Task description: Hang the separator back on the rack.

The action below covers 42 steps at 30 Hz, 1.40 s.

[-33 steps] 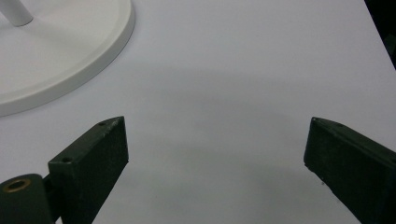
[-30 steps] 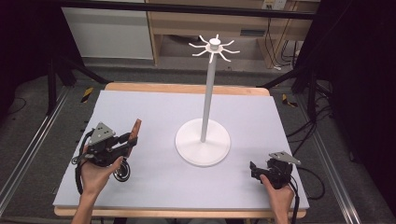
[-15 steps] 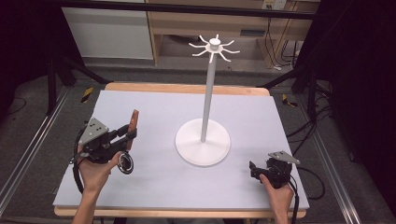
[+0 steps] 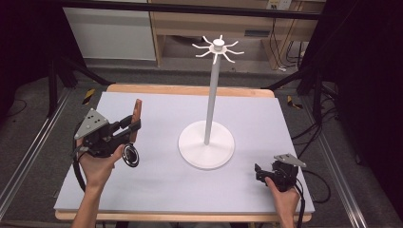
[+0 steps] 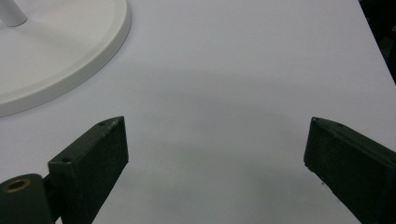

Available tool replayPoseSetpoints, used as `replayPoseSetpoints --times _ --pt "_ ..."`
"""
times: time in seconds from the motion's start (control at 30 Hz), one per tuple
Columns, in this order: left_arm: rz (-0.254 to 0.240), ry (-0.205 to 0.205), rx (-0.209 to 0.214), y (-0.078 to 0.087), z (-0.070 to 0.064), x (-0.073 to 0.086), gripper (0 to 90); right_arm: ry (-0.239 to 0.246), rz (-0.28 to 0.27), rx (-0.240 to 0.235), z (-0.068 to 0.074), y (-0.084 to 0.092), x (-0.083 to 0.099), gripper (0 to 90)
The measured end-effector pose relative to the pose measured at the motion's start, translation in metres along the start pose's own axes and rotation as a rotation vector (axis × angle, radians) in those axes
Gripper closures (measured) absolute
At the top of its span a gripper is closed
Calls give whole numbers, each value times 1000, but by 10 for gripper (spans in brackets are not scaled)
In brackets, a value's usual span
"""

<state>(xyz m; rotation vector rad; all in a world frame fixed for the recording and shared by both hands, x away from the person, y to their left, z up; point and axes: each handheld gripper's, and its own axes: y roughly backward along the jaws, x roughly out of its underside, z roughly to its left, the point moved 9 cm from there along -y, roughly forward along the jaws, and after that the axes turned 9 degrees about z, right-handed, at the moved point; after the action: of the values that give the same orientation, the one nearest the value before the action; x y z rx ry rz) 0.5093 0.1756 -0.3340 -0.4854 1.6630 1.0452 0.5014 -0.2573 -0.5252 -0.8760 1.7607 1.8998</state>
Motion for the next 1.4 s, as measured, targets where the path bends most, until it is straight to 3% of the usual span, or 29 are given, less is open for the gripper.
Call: replayPoseSetpoints --times 0.6,1.4 --pt "-46 -41 44 -6 -25 -37 674 3 -2 3 0 0 0 68" --pt "-70 -80 61 -12 -42 -74 675 -5 0 -3 0 0 0 68"
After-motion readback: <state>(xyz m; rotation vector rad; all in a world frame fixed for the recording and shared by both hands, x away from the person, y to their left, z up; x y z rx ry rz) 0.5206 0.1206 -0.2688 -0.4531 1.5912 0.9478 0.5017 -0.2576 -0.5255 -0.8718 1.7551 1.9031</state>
